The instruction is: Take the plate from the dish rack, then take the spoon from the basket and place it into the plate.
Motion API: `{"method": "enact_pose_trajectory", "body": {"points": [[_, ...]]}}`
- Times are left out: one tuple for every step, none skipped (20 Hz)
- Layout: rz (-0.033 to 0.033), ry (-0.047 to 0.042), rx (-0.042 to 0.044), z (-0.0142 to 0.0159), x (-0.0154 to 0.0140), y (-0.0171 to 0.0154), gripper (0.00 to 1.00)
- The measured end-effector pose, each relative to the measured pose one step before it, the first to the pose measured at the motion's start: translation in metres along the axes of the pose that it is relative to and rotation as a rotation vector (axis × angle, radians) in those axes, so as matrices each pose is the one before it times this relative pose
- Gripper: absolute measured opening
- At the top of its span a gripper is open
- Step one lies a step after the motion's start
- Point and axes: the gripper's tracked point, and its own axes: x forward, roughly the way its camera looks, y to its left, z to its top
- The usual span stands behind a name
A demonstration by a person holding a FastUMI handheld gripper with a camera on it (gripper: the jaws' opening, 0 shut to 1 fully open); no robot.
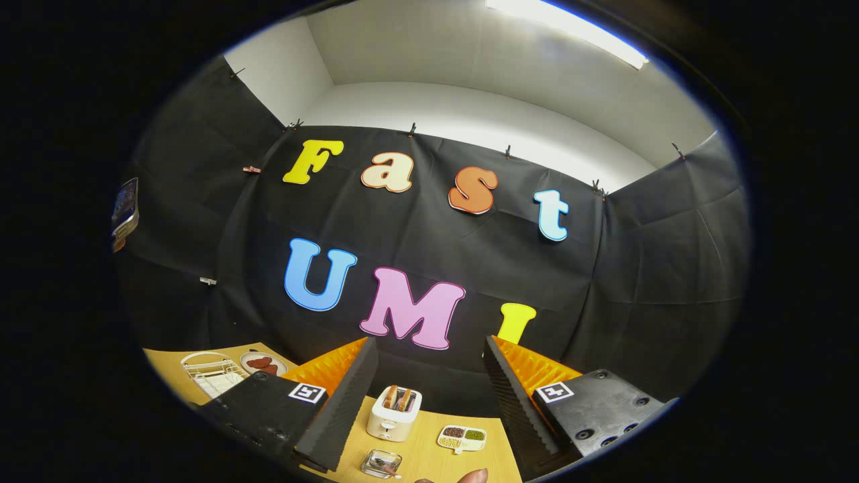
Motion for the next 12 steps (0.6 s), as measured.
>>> {"method": "enact_pose_trajectory", "body": {"points": [[0.00226, 0.00160, 0.00279, 0.00033, -0.00040, 0.00006, 0.97], [0.00016, 0.00042, 0.00001, 0.00082, 0.00007, 0.00041, 0.97], [-0.00009, -0.00118, -0.00207, 0.00072, -0.00063, -0.00017, 0.97], [-0.00151, -0.00149, -0.00174, -0.00085, -0.00163, -0.00028, 0.97], [-0.00061, -0.00086, 0.00066, -0.00038, -0.00147, -0.00033, 0.97], [-0.00002, 0.00144, 0.00169, 0.00048, -0.00110, 0.00056, 0.97], [-0.00107, 0.00131, 0.00102, -0.00012, 0.00001, -0.00074, 0.97], [-0.00119, 0.00128, -0.00085, 0.00005, -0.00018, -0.00042, 0.97], [-0.00229, 0.00184, -0.00108, -0.00001, -0.00136, -0.00142, 0.97], [-0.00018, 0.00026, 0.00060, 0.00052, 0.00053, -0.00051, 0.97], [0.00035, -0.00033, 0.00235, 0.00030, -0.00138, 0.00007, 0.97], [0.00146, -0.00077, 0.00247, 0.00136, -0.00113, 0.00076, 0.97]]}}
